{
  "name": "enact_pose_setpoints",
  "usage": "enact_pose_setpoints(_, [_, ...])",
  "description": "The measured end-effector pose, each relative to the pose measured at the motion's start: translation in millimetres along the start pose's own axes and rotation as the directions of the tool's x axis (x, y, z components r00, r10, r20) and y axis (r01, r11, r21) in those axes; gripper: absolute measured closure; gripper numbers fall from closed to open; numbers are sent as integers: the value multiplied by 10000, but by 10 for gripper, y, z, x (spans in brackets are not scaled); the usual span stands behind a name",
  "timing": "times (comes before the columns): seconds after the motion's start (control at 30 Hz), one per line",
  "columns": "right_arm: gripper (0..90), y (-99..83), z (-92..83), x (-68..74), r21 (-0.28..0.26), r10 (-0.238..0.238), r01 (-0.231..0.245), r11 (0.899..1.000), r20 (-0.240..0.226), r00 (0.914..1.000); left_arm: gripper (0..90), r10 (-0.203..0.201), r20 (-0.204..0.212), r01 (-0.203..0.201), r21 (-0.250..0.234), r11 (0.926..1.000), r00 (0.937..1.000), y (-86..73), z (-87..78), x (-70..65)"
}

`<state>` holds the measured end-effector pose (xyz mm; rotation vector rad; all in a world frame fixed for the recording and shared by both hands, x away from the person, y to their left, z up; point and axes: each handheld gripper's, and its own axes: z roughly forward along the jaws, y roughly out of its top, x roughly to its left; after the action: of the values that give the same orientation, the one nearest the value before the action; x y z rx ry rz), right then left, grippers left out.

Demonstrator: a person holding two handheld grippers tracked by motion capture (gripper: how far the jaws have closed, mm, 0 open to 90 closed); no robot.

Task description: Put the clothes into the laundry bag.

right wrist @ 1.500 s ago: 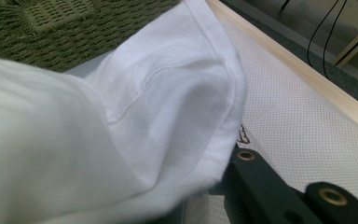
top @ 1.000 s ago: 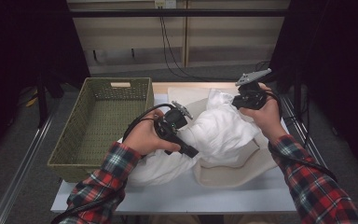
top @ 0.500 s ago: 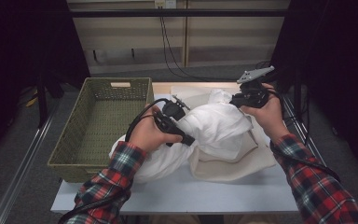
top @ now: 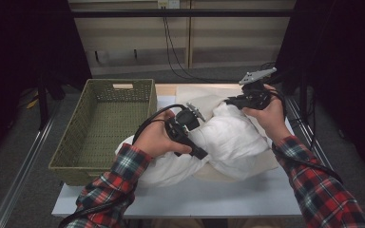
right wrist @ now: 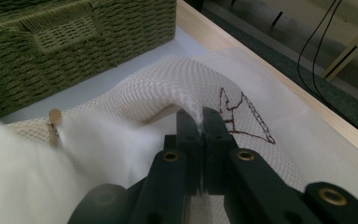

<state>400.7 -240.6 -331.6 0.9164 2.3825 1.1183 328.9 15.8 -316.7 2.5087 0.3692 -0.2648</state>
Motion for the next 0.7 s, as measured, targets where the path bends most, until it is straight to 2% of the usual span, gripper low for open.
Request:
enact_pose_setpoints(0.07, [883,23,21,25,9,-25,25,10000,-64,10000,531,-69,-184,74,279,9996,9998,27,39,4])
enact_pose_setpoints(0.1, [883,35,26,36,11,-77,77,10000,-81,9999,531,-249,-305,260,346,9991,9992,36,67,17])
enact_pose_setpoints(0.13, [883,46,27,43,-28,-115,115,9999,-107,9999,531,-574,-539,603,522,9968,9969,44,98,46])
enact_pose_setpoints(0.2, [883,62,18,63,-49,-147,146,9999,-118,9998,532,-961,-908,1013,540,9934,9912,44,146,117])
enact_pose_setpoints(0.23, [883,63,14,69,-42,-152,152,9999,-110,9998,532,-1342,-1127,1412,567,9884,9845,43,165,169])
enact_pose_setpoints(0.27, [883,62,0,74,1,-133,133,9999,-137,9998,532,-1592,-1224,1664,508,9848,9796,42,174,198])
enact_pose_setpoints(0.33, [883,57,-11,73,-88,-222,221,9997,-170,9996,533,-2059,-1602,2141,353,9762,9654,47,178,268])
enact_pose_setpoints(0.4, [883,46,-27,75,-51,-228,228,9997,-180,9996,534,-2382,-1756,2444,141,9696,9552,56,165,307])
enact_pose_setpoints(0.53, [883,29,-41,68,-80,-150,149,9999,-175,9997,536,-3047,-2239,2993,-586,9523,9257,87,94,337])
enact_pose_setpoints(0.57, [883,28,-41,66,-96,-141,139,9999,-212,9997,537,-3168,-2296,3076,-759,9485,9203,102,74,333])
enact_pose_setpoints(0.67, [883,42,-35,73,-177,-118,115,9998,-201,9997,538,-3447,-2189,3274,-1120,9382,9128,159,10,290])
enact_pose_setpoints(0.7, [883,50,-38,73,-205,-123,118,9997,-215,9997,538,-3526,-2080,3338,-1206,9349,9124,183,-6,266])
